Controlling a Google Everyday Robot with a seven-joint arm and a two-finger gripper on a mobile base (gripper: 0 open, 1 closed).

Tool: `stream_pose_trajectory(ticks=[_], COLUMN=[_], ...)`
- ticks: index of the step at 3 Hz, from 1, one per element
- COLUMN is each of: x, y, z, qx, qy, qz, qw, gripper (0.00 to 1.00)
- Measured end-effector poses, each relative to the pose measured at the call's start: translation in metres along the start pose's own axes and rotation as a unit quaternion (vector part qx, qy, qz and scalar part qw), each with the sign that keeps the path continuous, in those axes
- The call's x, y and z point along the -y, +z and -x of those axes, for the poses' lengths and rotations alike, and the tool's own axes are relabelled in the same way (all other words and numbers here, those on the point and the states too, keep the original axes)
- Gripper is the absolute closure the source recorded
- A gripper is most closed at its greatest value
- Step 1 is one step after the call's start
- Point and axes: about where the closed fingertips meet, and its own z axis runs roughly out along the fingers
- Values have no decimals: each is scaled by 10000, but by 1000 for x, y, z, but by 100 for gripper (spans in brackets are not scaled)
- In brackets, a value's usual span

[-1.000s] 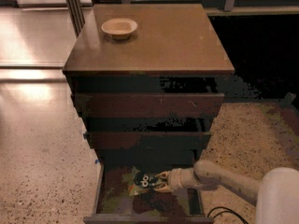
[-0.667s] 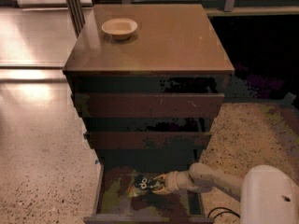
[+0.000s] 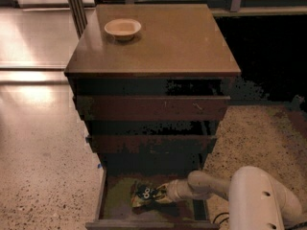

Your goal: Place green rice chip bag into bottom drawer

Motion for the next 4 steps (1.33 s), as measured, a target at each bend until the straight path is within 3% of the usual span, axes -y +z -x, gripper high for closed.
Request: stream_pose_trajectory(ticks=[1,2,4], x=[8,8,8], y=[19,18,18], z=[-14,-13,-13], qx=[-93,-93,-93], qy=[40,40,40], qz=[-27,-27,-27], qw=[9999,9999,9999], gripper=[100,81,35])
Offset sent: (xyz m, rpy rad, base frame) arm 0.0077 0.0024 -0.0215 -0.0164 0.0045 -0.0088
